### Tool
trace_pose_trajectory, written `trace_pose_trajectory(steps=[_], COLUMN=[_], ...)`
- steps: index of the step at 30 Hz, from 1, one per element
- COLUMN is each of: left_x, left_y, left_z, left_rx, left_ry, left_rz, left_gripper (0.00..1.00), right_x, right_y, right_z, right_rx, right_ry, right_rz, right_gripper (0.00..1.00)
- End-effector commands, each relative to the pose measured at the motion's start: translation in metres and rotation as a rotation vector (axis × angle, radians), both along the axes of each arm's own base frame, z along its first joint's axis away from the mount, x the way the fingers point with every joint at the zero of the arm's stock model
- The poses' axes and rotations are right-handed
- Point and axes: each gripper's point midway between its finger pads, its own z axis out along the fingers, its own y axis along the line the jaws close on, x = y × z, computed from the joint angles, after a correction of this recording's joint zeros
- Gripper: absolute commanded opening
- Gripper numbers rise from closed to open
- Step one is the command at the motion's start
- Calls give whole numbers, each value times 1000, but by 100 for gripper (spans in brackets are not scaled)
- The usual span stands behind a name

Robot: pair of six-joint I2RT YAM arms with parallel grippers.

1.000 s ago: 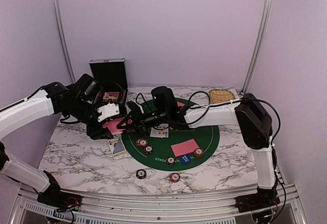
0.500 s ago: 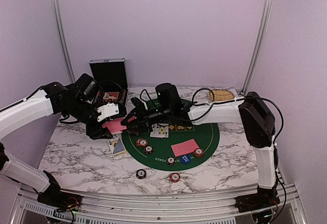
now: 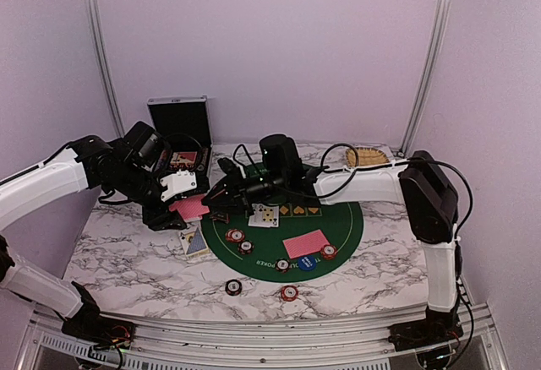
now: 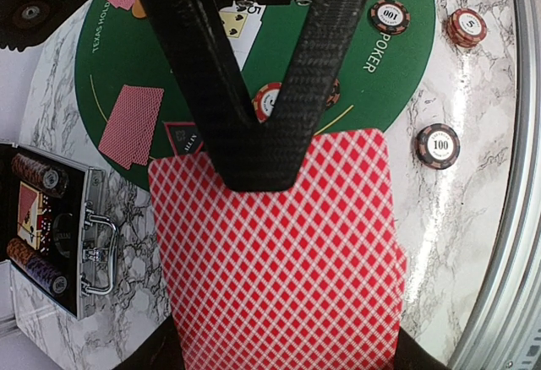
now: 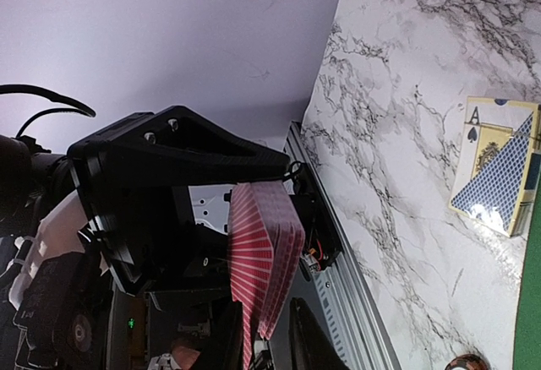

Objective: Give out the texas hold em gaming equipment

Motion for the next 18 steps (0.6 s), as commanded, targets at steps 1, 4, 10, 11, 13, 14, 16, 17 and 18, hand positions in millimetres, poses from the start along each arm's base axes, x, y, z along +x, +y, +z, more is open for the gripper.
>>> trace_pose_trajectory(steps=[1,4,10,11,13,14,16,17,18], left_x=[-2,-2,-2,-2,-2,-2,-2,-2,-2], left_y=[5,5,6,6,6,7,7,7,7], left_z=[2,3,3,3,3,4,4,4,4], left_rx=[0,2,3,4,4,4,4,4,3], left_ry=[-3,-6,-8,-11,-11,-15,-15,-16,-16], left_rz=[12,12,13,13,14,14,14,14,14], left_gripper=[0,0,0,0,0,0,0,0,0], right_x=[-9,-10,-10,-10,-8,-6,-2,0,1], right_y=[4,6,7,6,3,1,-4,-8,-11], right_z=[23,20,24,23,21,22,20,19,20], right_rx=[52,54,67,63,54,52,41,37,33], right_ry=[-23,-13,-12,-12,-13,-16,-16,-19,-20], right_rz=[19,26,28,28,23,20,8,2,-3], right_gripper=[19,14,8,6,3,2,0,0,0])
